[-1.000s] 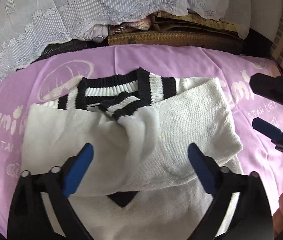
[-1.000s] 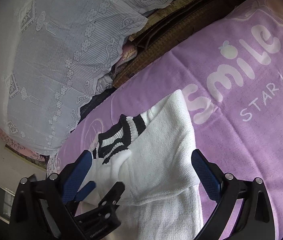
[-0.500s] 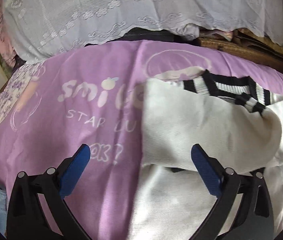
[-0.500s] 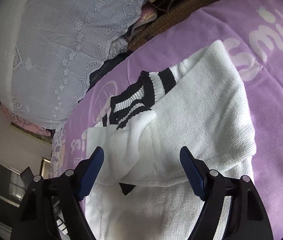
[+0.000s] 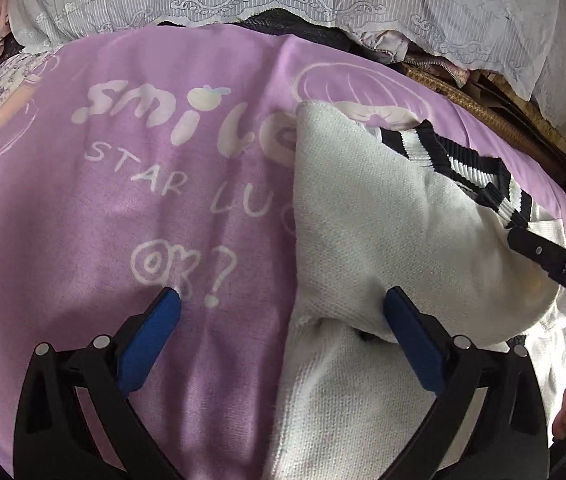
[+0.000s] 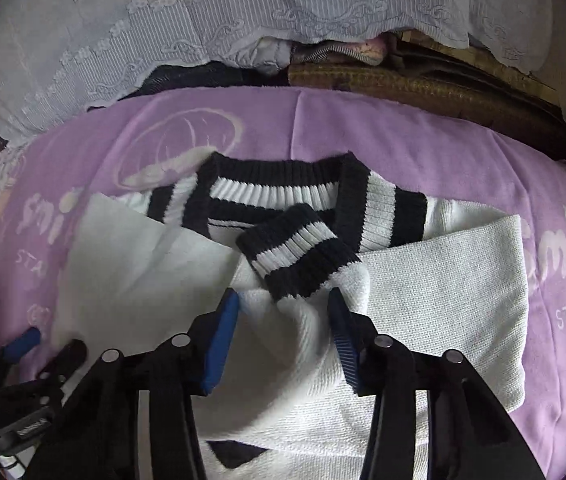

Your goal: Fold small clothes

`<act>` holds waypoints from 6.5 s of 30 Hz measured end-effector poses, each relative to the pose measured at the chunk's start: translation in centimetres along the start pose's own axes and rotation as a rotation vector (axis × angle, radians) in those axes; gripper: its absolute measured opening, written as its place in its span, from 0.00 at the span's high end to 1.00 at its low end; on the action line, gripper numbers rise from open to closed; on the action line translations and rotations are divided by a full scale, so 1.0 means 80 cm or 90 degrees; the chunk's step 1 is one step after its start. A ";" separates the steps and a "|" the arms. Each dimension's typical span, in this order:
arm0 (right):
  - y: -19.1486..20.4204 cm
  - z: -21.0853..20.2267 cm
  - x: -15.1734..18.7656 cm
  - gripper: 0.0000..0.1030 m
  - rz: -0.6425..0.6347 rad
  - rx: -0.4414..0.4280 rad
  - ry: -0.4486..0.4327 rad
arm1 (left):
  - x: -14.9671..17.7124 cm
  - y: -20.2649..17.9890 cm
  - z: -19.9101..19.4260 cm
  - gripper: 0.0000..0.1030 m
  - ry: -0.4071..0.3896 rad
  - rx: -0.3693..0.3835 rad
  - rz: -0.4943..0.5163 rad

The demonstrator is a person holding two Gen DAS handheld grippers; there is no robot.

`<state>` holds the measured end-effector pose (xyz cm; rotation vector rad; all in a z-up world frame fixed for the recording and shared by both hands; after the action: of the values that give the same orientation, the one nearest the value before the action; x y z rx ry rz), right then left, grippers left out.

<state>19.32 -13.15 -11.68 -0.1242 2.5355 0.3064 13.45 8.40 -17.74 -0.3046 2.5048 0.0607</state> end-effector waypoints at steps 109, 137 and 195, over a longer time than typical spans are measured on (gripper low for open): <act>-0.110 -0.205 0.332 0.27 0.124 -0.353 -0.040 | 0.217 0.028 -0.146 0.04 0.128 0.445 0.104; -0.121 -0.196 0.348 0.77 0.187 -0.391 -0.014 | 0.234 0.042 -0.143 0.47 0.142 0.459 0.049; -0.166 -0.164 0.121 0.86 0.283 -0.449 -0.121 | 0.008 -0.002 -0.126 0.87 -0.031 0.313 0.027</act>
<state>6.30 -29.42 -9.03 0.1973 2.1367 1.3091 7.25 6.95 -9.91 -0.0449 2.3823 -0.5159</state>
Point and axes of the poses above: each gripper's, at about its wrist camera, not at the fingertips, and z roughly the way its jaws point, y to its left, x to its underside, the point moved 2 cm from there along z, roughly the way its jaws point, and after that the axes turned 9 degrees about -x, right-handed, at the moved point
